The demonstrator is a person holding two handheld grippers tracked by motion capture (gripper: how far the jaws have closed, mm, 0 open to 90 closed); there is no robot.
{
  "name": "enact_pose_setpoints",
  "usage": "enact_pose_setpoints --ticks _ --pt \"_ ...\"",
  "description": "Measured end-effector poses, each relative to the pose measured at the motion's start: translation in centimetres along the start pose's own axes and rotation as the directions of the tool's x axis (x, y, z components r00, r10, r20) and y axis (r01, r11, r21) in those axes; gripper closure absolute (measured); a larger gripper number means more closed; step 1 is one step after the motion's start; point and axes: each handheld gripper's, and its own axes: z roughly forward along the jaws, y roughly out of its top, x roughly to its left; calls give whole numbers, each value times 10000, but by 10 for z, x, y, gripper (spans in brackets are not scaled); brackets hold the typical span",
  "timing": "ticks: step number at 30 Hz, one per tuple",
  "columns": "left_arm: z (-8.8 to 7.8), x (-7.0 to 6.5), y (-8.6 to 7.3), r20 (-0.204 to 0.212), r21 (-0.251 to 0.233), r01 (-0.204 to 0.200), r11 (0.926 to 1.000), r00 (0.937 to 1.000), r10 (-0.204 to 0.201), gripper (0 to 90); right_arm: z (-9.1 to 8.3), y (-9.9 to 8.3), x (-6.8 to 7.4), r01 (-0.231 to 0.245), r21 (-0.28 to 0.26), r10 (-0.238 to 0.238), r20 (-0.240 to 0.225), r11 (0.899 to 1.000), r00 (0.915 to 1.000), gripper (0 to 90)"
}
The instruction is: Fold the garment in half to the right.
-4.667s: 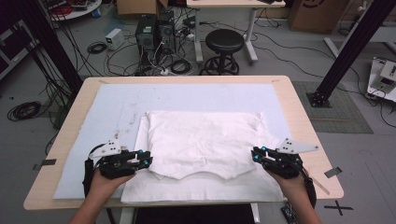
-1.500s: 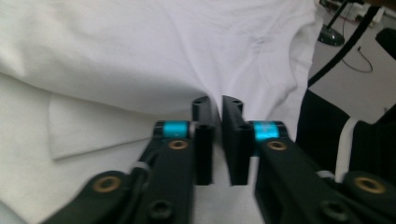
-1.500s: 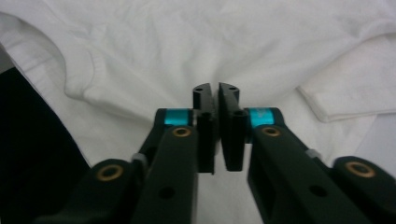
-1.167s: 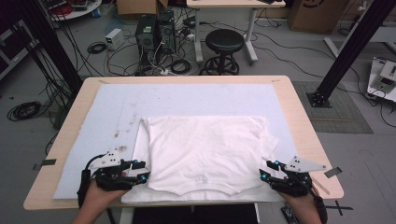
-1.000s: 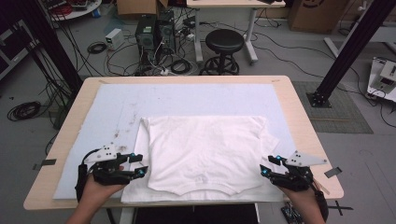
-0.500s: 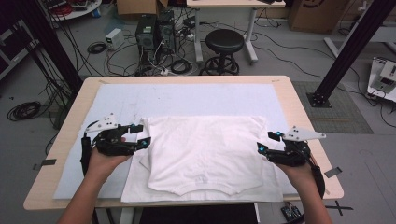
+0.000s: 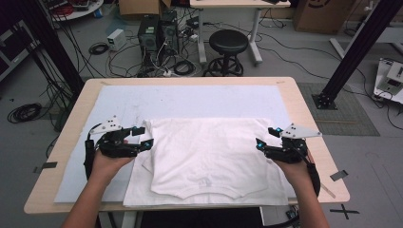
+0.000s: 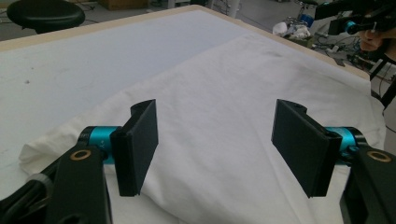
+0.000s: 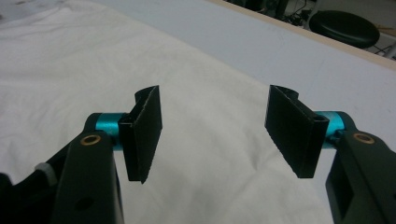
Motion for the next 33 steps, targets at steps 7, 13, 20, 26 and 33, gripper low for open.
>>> enact_pose_setpoints --ticks 7,13,20,26,33 --pt "3 0 -9 -93 402 53 9992 9999 -49 318 -1 -9 -9 -311 210 309 115 9993 9995 373" --pt "6 -4 -23 -54 837 242 9962 9997 -239 321 7 -9 -10 -320 263 319 27 9991 9995 373" --pt "24 -16 -42 190 1703 224 9851 9995 -260 336 16 -6 -5 -4 372 7 -79 9993 10000 373" --pt "31 -21 -56 349 2634 178 9645 9990 -280 501 19 -7 -5 142 504 -144 22 9986 9999 373" --pt "28 -30 -54 -26 2975 -589 9529 9980 625 866 20 -9 -5 81 569 -84 60 9983 9999 373"
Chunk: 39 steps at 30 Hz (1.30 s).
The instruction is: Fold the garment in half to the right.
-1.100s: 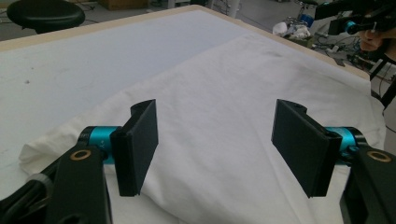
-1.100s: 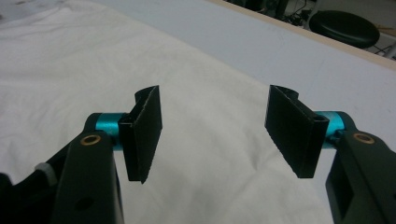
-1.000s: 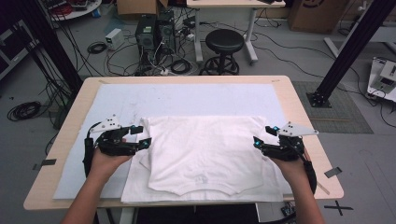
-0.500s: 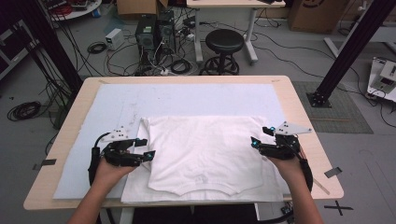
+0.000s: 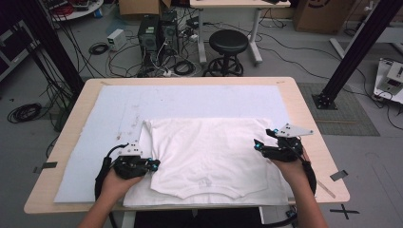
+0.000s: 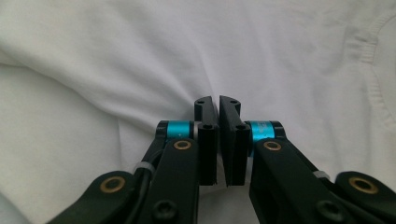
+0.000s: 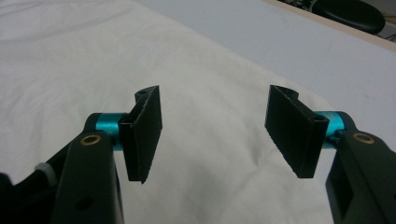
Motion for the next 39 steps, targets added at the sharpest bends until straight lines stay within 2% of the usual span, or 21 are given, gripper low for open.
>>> enact_pose_setpoints --ticks 5,10,11,13,14,15,16,17,20,25,27,28,30,31,32,34,35,36,37,38,39 --pt "-8 -2 -1 -128 -176 -53 9998 9999 51 873 0 -3 -6 -1 195 -9 491 9998 9988 373" --pt "-11 -2 -6 -29 -478 409 9980 9992 -411 860 13 -12 -28 -622 729 543 1057 9954 9929 372" --pt "-11 -3 -6 -166 -669 535 9963 9984 -547 810 18 -12 -32 -764 887 661 1138 9931 9913 368" --pt "-12 -3 -7 -238 -701 610 9957 9977 -628 622 23 -12 -36 -860 1018 735 1207 9911 9900 365" --pt "-13 -4 -8 -145 -764 674 9948 9975 -687 622 28 -12 -40 -1027 1128 892 1187 9883 9889 363" --pt "-13 -4 -8 -145 -764 674 9948 9975 -687 561 28 -12 -40 -1027 1128 892 1187 9883 9889 363" --pt "-15 -4 -9 -237 -762 585 9954 9979 -605 561 38 -11 -48 -1137 1332 973 1233 9846 9876 353" --pt "-16 -3 -10 -290 -753 567 9955 9978 -590 495 48 -8 -54 -1313 1582 1108 1318 9786 9851 326" --pt "-16 -3 -9 -210 -972 779 9922 9966 -803 443 64 -5 -67 -1705 1887 1449 1422 9671 9792 312" --pt "-12 -6 -6 -155 -995 630 9930 9978 -648 430 81 -6 -79 -2077 2207 1760 1549 9530 9721 287" --pt "-11 -7 -6 -215 -970 587 9936 9979 -611 430 91 -10 -84 -2422 2235 2178 1283 9441 9675 297" --pt "-10 -7 -6 -203 -932 577 9940 9980 -599 430 91 -10 -84 -2422 2235 2178 1283 9441 9675 297" --pt "-11 -6 -7 -263 -894 519 9946 9982 -544 430 90 -10 -83 -2507 2173 2268 1290 9433 9653 362" --pt "-11 -5 -7 -284 -929 591 9939 9977 -620 430 88 -9 -80 -2458 2187 2279 1040 9443 9681 515" --pt "-11 -5 -7 -284 -929 591 9939 9977 -620 430 88 -9 -80 -2458 2187 2279 1040 9443 9681 515" --pt "-12 -4 -7 -317 -984 641 9931 9972 -675 430 87 -8 -77 -2312 2226 2231 613 9471 9729 683" --pt "-12 -5 -8 -319 -976 626 9933 9973 -659 430 87 -7 -74 -2114 2220 2030 602 9519 9773 748" --pt "-12 -5 -8 -319 -976 626 9933 9973 -659 430 87 -7 -74 -2114 2220 2030 602 9519 9773 748" --pt "-12 -5 -8 -307 -1020 650 9927 9972 -684 430 86 -6 -70 -1798 2254 1669 750 9575 9831 804" --pt "-12 -5 -8 -307 -1020 650 9927 9972 -684 431 86 -6 -70 -1798 2254 1669 750 9575 9831 804" --pt "-13 -5 -7 -316 -1006 599 9931 9975 -633 431 85 -4 -68 -1452 2374 1287 839 9605 9881 830"
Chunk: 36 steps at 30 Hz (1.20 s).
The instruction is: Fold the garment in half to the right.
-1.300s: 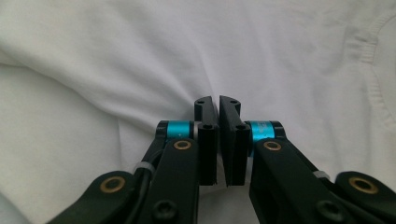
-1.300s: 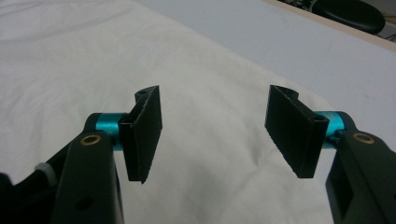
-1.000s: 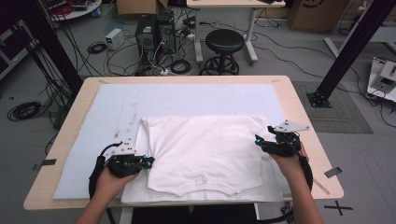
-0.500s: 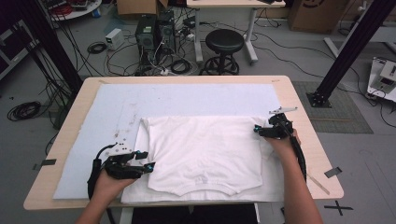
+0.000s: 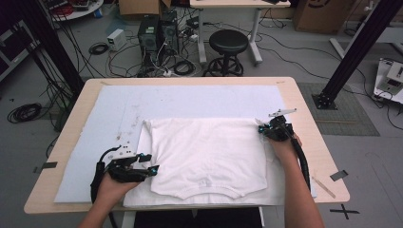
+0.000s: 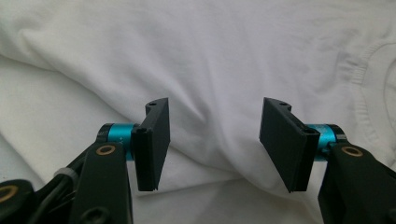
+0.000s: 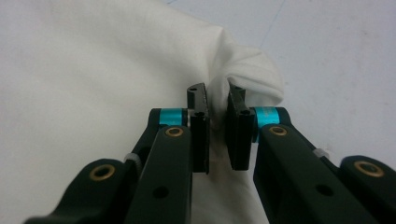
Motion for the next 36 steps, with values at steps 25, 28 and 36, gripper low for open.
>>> enact_pose_setpoints --ticks 25,28,36 --pt "10 -22 -6 479 1223 -469 9914 9980 413 630 2 -7 -22 -1418 -328 1443 896 9893 9855 342" --pt "8 -25 -5 669 1223 -705 9900 9958 626 833 4 -8 -24 -1654 -311 1672 686 9857 9835 339" --pt "-10 -24 -8 455 1225 -869 9886 9956 819 859 3 -4 -21 -1520 -103 1524 698 9883 9859 341"
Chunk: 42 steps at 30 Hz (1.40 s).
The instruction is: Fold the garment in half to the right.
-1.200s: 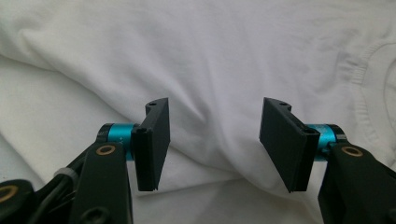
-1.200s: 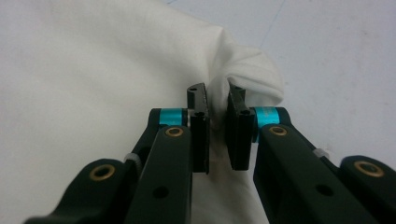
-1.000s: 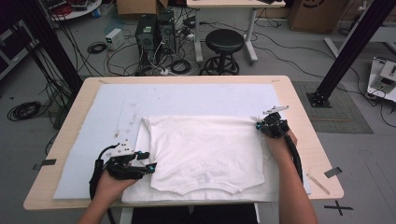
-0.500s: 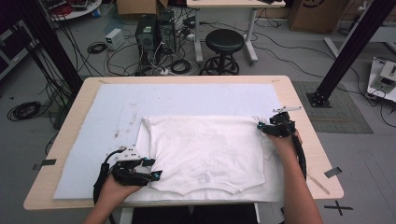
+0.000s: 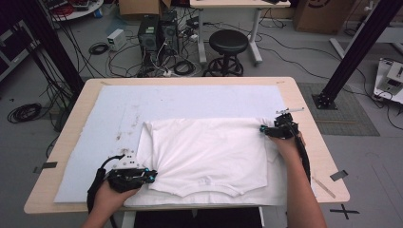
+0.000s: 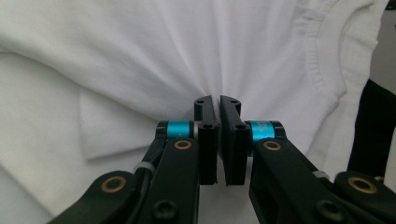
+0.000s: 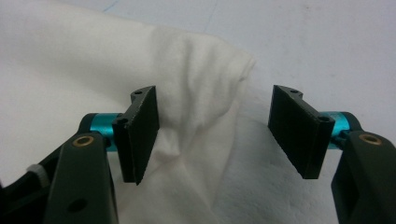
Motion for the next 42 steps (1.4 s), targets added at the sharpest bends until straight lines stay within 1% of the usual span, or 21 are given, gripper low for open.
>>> enact_pose_setpoints --ticks 2,5,6,8,9,12,17,18,19,24,26,27,29,30,31,32,33,34,35,37,42 --pt "5 0 -4 33 140 141 9998 9999 -141 858 0 0 1 21 10 -21 23 10000 10000 340" --pt "6 0 -4 7 -72 411 9991 9992 -411 833 0 0 2 -3 -14 3 58 10000 10000 340" --pt "6 1 -3 -162 -120 374 9992 9992 -376 770 0 0 2 -17 -7 17 64 10000 10000 340" --pt "5 2 -3 -811 13 446 9990 9957 -443 524 0 -1 2 -42 10 42 57 10000 10000 339" --pt "3 3 -4 -1055 4 422 9991 9935 -419 436 0 0 2 -54 23 54 50 10000 10000 339" --pt "0 10 -7 -1176 -61 750 9972 9902 -752 319 0 -1 2 -37 22 37 55 10000 10000 339" --pt "-2 15 -9 -1520 -69 993 9950 9834 -992 221 0 0 3 33 31 -33 81 10000 10000 339" --pt "-2 17 -11 -1580 140 1139 9934 9813 -1102 221 0 0 3 37 25 -37 86 10000 10000 339" --pt "-1 19 -12 -1530 302 1243 9918 9811 -1183 204 0 0 3 36 22 -36 90 10000 10000 339" --pt "2 19 -12 -1202 165 1529 9881 9814 -1498 173 0 0 3 25 34 -25 80 10000 10000 339" --pt "7 15 -9 -1064 113 1268 9919 9865 -1249 198 0 0 3 46 23 -47 73 10000 10000 340" --pt "9 13 -7 -895 57 1175 9931 9892 -1165 263 0 0 3 37 3 -37 54 10000 10000 342" --pt "12 10 -4 -914 57 1045 9945 9904 -1035 388 0 0 3 45 -1 -45 17 10000 10000 347" --pt "16 6 -1 -622 8 850 9964 9945 -847 388 1 0 3 76 -26 -76 -25 10000 10000 377" --pt "18 4 0 -528 -12 809 9967 9953 -808 573 -1 0 5 149 -17 -150 -369 9999 9992 533" --pt "20 2 1 -492 -61 732 9973 9961 -734 634 -1 0 6 211 -38 -213 -524 9998 9984 589" --pt "21 1 2 -472 -68 590 9982 9971 -593 691 -2 0 7 288 -19 -288 -674 9996 9973 704" --pt "21 0 3 -527 -27 439 9990 9976 -440 725 -2 0 9 406 -13 -405 -999 9992 9942 777" --pt "21 0 3 -527 -27 439 9990 9976 -440 746 -2 0 9 406 -13 -405 -999 9992 9942 777" --pt "19 1 3 -494 -57 301 9995 9983 -303 771 -3 3 15 1068 107 -1058 -729 9942 9917 852" --pt "21 1 5 -433 -124 372 9992 9983 -377 786 -5 7 13 1142 299 -1132 -325 9930 9930 863"
